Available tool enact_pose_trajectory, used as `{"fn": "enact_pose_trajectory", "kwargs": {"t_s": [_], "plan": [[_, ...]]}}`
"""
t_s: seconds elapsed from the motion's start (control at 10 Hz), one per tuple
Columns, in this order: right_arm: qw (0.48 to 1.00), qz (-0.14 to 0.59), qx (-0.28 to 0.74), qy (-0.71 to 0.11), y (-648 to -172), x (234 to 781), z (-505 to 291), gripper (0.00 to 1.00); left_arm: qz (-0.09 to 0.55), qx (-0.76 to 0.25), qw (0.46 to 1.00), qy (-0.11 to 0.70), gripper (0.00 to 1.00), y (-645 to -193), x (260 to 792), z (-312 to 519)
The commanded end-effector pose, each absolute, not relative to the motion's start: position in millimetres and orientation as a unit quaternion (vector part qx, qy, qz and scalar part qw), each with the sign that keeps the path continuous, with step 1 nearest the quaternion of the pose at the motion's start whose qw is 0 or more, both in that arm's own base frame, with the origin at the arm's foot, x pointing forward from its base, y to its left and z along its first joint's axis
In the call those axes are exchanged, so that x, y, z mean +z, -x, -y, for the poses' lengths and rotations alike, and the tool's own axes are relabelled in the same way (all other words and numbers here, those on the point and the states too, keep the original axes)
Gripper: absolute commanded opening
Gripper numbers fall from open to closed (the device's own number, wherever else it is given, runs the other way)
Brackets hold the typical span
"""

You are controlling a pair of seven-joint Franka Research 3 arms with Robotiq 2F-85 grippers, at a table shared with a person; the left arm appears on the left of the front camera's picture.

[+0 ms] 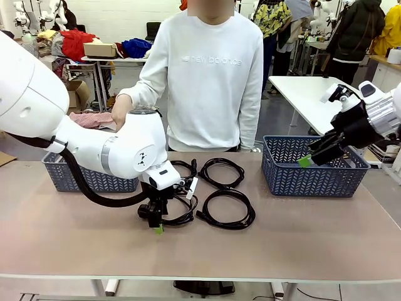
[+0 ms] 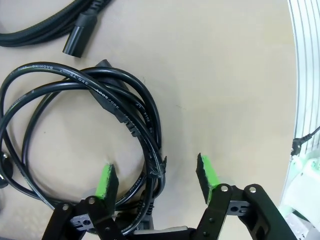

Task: Organize the cables according to human instructions.
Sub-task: Pick up a bundle of cables and place it in the basket indicated by the human.

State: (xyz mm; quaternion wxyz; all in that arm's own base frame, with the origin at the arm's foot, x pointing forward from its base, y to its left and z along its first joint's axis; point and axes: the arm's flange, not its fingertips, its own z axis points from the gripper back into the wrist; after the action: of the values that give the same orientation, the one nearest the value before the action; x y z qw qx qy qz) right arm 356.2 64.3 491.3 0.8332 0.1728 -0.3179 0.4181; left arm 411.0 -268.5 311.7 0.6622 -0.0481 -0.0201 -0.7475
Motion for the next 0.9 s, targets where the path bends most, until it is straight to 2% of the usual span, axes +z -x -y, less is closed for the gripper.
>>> {"fn": "enact_pose_trajectory", "kwargs": {"t_s": [0.0, 0.1, 0.2, 0.3, 0.4, 0.5, 0.6, 0.7, 0.8], "plan": [[0.829, 0.322, 0.422, -0.178, -358.3, 490.3, -62.6, 1.0, 0.026, -0.746, 0.664, 0.039, 0.64, -412.2, 310.9, 268.0], [0.829, 0.322, 0.422, -0.178, -358.3, 490.3, -62.6, 1.0, 0.029, -0.745, 0.665, 0.041, 0.46, -412.3, 311.0, 267.5], [0.829, 0.322, 0.422, -0.178, -358.3, 490.3, -62.6, 1.0, 0.032, -0.745, 0.665, 0.043, 0.45, -412.3, 311.2, 267.4], [0.829, 0.322, 0.422, -0.178, -358.3, 490.3, -62.6, 1.0, 0.031, -0.745, 0.665, 0.044, 0.28, -412.9, 310.8, 267.0], [0.829, 0.322, 0.422, -0.178, -358.3, 490.3, -62.6, 1.0, 0.031, -0.745, 0.665, 0.045, 0.27, -413.4, 311.0, 267.0], [0.829, 0.322, 0.422, -0.178, -358.3, 490.3, -62.6, 1.0, 0.03, -0.745, 0.665, 0.045, 0.1, -413.6, 311.6, 267.5], [0.829, 0.322, 0.422, -0.178, -358.3, 490.3, -62.6, 1.0, 0.028, -0.745, 0.665, 0.045, 0.09, -413.7, 312.1, 267.5], [0.829, 0.322, 0.422, -0.178, -358.3, 490.3, -62.6, 1.0, 0.026, -0.745, 0.665, 0.045, 0.0, -413.3, 312.7, 267.1], [0.829, 0.322, 0.422, -0.178, -358.3, 490.3, -62.6, 1.0, 0.027, -0.748, 0.661, 0.05, 0.0, -410.9, 315.7, 267.7]]}}
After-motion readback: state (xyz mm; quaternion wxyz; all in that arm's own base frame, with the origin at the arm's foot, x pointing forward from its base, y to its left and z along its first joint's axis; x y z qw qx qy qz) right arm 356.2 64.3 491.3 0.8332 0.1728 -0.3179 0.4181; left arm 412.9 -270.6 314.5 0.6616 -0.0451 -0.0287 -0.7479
